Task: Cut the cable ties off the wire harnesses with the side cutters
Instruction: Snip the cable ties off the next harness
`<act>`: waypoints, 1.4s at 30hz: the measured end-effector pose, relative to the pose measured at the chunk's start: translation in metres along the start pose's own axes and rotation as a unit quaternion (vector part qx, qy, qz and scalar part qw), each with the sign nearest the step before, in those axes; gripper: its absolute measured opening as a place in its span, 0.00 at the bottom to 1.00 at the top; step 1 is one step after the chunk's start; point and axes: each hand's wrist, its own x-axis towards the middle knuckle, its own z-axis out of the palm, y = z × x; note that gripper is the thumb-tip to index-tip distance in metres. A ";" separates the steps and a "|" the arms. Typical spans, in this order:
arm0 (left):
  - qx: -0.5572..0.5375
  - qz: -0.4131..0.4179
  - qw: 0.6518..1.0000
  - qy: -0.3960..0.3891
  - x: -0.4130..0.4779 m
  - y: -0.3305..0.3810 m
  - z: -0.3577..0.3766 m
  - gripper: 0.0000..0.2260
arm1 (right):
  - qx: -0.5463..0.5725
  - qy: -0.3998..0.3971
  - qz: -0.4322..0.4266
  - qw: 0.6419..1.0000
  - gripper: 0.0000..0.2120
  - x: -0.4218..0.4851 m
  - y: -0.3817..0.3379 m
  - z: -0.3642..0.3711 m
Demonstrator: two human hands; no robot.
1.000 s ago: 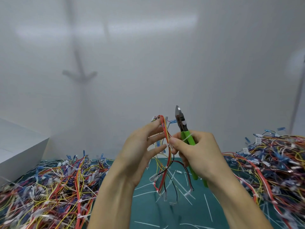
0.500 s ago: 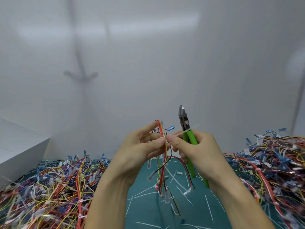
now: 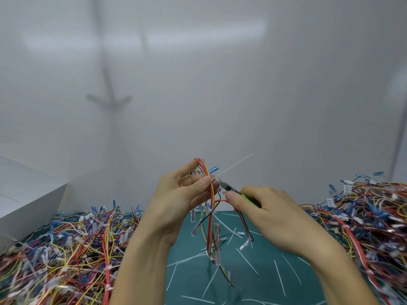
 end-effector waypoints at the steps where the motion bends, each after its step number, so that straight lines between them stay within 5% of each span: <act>1: 0.004 0.001 1.000 0.001 0.000 0.000 -0.001 0.25 | -0.009 0.001 -0.001 1.000 0.31 -0.001 0.000 0.000; 24: -0.011 0.019 1.000 0.018 0.000 0.001 -0.001 0.24 | -0.028 0.015 -0.021 0.999 0.28 -0.003 -0.002 -0.004; 30: 0.011 0.038 0.999 0.020 -0.001 0.003 -0.001 0.32 | -0.024 0.019 -0.024 0.999 0.28 -0.003 -0.002 -0.002; 42: 0.023 0.056 0.998 0.019 -0.002 0.002 0.000 0.34 | -0.026 0.004 -0.027 0.999 0.36 -0.002 -0.005 -0.004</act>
